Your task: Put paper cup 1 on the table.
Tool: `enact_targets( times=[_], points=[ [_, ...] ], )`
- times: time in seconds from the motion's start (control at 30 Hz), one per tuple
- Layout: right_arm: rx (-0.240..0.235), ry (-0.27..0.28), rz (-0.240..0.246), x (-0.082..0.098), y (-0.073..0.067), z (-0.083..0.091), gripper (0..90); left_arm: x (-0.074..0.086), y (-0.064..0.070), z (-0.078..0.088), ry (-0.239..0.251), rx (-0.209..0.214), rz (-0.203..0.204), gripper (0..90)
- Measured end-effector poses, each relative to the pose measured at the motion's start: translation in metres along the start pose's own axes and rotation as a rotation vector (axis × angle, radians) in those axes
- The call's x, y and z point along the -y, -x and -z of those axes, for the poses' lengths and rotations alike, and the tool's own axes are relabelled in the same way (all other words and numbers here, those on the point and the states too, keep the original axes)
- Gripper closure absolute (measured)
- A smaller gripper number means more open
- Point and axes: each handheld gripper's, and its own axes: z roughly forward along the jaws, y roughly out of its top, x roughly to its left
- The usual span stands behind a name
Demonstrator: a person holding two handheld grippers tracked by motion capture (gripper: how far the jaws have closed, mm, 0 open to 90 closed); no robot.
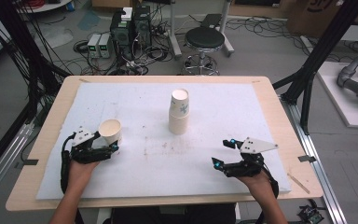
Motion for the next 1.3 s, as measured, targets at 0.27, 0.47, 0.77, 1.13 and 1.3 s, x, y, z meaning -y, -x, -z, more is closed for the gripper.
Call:
enact_targets(
  times=[0.27, 0.47, 0.77, 1.13, 1.3],
  points=[
    [0.035, 0.000, -0.014, 0.003, 0.004, 0.006, 20.4, -0.003, 0.002, 0.032, 0.141, 0.038, 0.033, 16.3],
    [0.062, 0.010, -0.028, 0.005, 0.011, 0.010, 20.4, -0.012, 0.006, 0.045, 0.289, 0.100, 0.038, 16.3],
    [0.101, 0.016, -0.037, 0.005, 0.014, 0.015, 20.4, -0.021, 0.016, 0.045, 0.344, 0.200, 0.010, 16.3],
    [0.132, 0.049, -0.042, 0.001, 0.017, 0.020, 20.4, -0.023, 0.028, 0.042, 0.328, 0.242, -0.022, 16.4],
    [0.134, 0.050, -0.054, 0.002, 0.018, 0.020, 20.4, -0.023, 0.030, 0.041, 0.326, 0.252, -0.026, 16.4]
  ],
)
